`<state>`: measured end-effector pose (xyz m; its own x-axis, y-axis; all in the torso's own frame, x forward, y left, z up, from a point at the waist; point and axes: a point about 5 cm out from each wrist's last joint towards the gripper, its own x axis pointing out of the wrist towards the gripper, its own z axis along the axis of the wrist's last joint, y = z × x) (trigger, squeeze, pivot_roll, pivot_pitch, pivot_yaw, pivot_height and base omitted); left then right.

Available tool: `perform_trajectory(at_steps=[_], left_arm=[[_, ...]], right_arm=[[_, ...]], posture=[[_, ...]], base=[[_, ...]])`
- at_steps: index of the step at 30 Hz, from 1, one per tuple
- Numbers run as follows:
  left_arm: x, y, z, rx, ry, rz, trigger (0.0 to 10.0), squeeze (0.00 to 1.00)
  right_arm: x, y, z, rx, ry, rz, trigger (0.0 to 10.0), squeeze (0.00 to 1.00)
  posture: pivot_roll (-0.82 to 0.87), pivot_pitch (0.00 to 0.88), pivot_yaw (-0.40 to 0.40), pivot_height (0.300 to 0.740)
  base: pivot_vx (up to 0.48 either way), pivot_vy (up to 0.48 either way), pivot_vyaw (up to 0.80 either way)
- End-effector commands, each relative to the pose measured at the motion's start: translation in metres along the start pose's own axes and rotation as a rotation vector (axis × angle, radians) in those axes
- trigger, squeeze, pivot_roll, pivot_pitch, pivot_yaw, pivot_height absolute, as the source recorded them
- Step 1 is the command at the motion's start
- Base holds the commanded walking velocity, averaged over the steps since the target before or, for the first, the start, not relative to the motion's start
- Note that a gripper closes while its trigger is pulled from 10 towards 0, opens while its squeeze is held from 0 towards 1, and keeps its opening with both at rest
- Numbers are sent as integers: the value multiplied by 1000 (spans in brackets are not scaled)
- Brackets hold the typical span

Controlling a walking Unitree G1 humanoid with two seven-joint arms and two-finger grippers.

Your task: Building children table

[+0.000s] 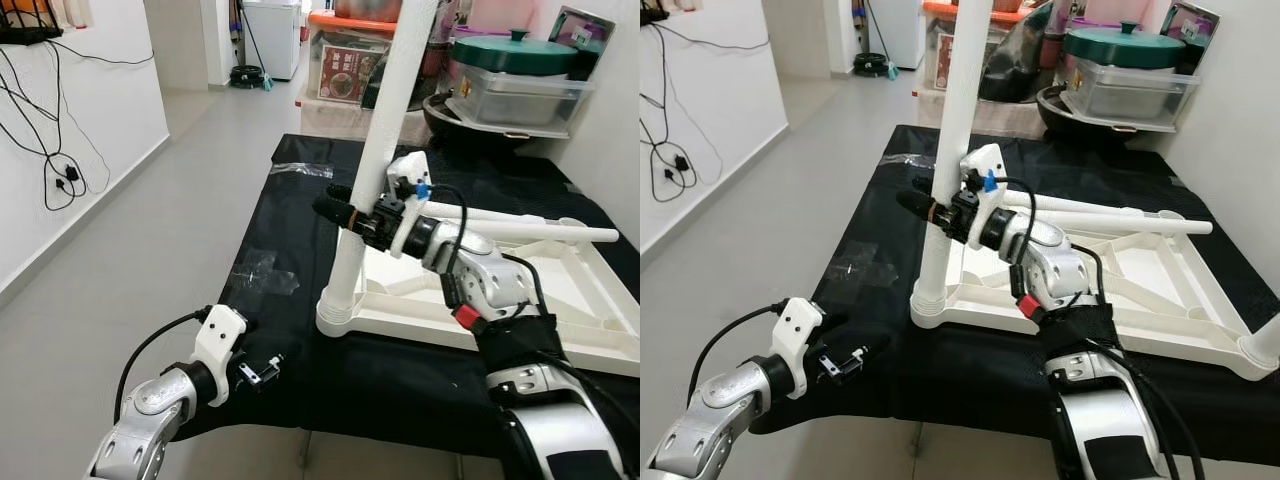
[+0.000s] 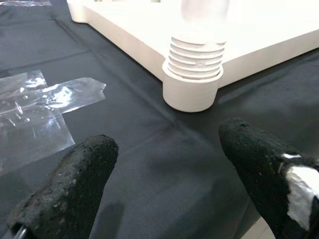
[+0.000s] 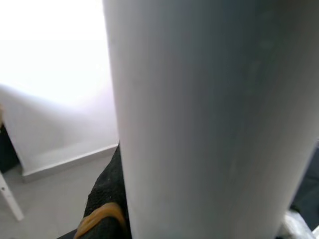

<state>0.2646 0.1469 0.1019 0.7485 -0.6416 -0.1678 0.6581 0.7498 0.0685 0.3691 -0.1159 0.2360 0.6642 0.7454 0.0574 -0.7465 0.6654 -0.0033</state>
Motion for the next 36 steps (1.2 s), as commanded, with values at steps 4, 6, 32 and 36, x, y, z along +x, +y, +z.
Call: perform_trajectory(at_steps=[4, 6, 32, 36], left_arm=[[1, -4, -2, -13, 6, -8, 10000, 0], [1, -4, -2, -14, 6, -7, 10000, 0], [4, -6, -3, -25, -2, 13, 10000, 0], [4, -6, -3, -27, -2, 19, 10000, 0]], right_arm=[[-5, -4, -37, 77, 141, -204, 0, 0], [-5, -2, -41, 89, 148, -265, 0, 0], [-8, 20, -69, 72, 285, -850, 0, 0], [-10, 17, -68, 74, 287, -927, 0, 0]], posture=[[30, 0, -103, 740], [30, 0, -103, 740], [25, 0, -116, 740], [25, 0, -118, 740]], base=[[0, 0, 0], [0, 0, 0], [0, 0, 0], [0, 0, 0]])
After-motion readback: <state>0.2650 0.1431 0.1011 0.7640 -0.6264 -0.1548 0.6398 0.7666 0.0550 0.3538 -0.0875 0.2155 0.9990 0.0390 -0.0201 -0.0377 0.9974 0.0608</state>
